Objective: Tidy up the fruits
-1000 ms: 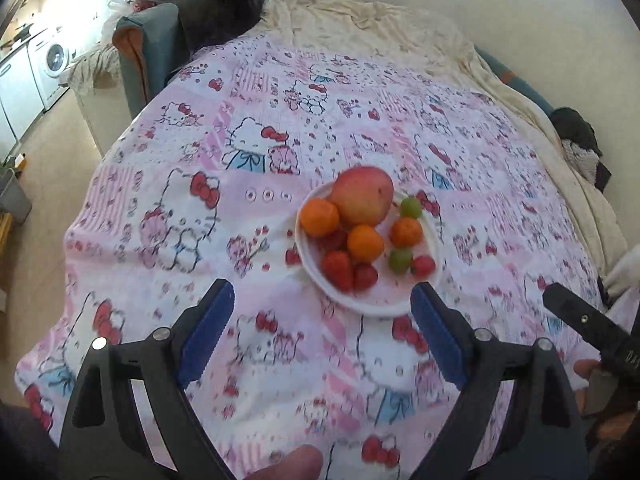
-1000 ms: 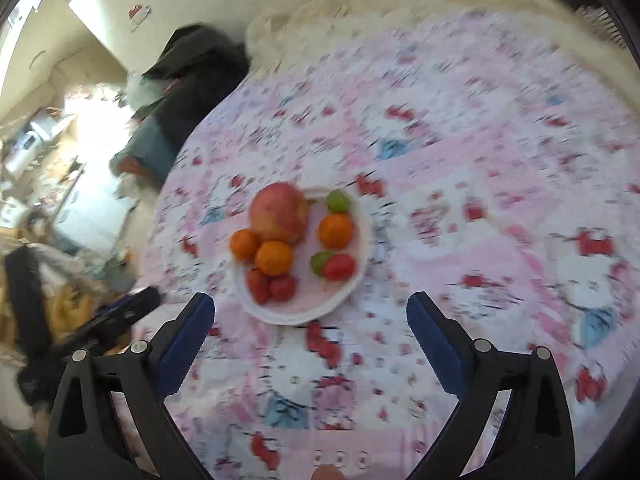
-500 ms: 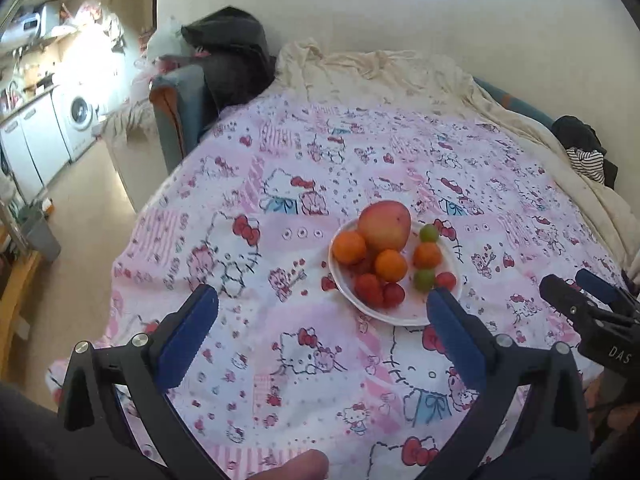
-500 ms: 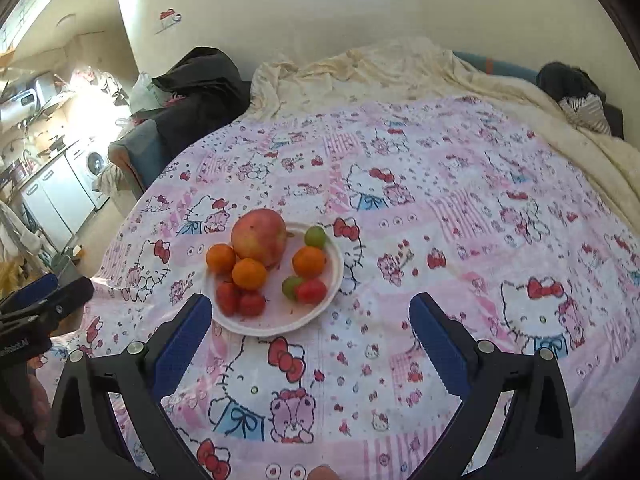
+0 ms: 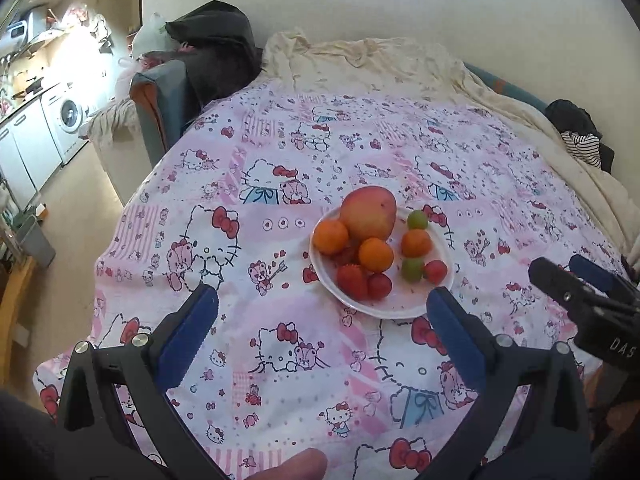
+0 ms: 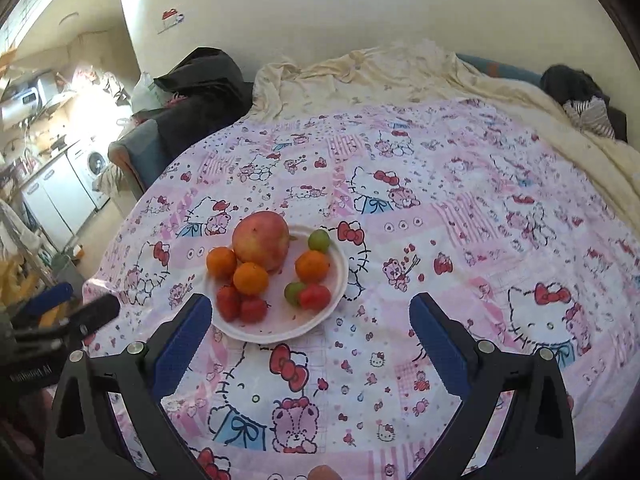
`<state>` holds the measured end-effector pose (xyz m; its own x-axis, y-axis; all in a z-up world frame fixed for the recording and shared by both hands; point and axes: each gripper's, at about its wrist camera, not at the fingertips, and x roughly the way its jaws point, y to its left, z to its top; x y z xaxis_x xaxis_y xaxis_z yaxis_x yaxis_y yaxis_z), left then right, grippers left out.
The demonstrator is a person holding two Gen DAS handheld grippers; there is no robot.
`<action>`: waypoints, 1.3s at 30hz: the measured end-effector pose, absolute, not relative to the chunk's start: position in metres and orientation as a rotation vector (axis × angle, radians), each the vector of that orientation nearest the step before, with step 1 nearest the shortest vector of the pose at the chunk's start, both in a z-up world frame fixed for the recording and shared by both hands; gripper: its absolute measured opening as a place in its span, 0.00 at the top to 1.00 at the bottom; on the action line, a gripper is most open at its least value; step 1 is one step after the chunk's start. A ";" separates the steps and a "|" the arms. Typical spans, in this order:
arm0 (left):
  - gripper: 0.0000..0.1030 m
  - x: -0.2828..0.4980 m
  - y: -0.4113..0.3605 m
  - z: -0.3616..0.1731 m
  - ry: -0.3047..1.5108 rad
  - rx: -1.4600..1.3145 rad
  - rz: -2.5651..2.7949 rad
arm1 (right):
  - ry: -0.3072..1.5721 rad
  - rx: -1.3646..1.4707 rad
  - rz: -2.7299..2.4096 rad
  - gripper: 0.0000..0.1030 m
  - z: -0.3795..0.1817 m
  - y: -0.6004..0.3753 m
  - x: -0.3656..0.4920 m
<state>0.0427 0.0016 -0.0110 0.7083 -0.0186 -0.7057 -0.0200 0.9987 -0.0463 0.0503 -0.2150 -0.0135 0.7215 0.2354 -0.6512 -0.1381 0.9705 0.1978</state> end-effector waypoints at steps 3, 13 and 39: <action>0.00 0.044 0.003 -0.012 0.790 -0.060 0.003 | 0.733 0.135 0.214 0.02 -0.013 -0.214 0.049; 0.00 0.044 0.004 -0.011 0.784 -0.062 0.005 | 0.742 0.128 0.215 0.02 -0.014 -0.213 0.049; 0.00 0.043 0.006 -0.008 0.774 -0.072 0.007 | 0.738 0.120 0.215 0.02 -0.013 -0.213 0.050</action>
<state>0.0434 0.0057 -0.0076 0.7154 -0.0201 -0.6984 -0.0328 0.9975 -0.0622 0.0496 -0.2127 -0.0129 0.7194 0.2363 -0.6532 -0.1520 0.9711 0.1840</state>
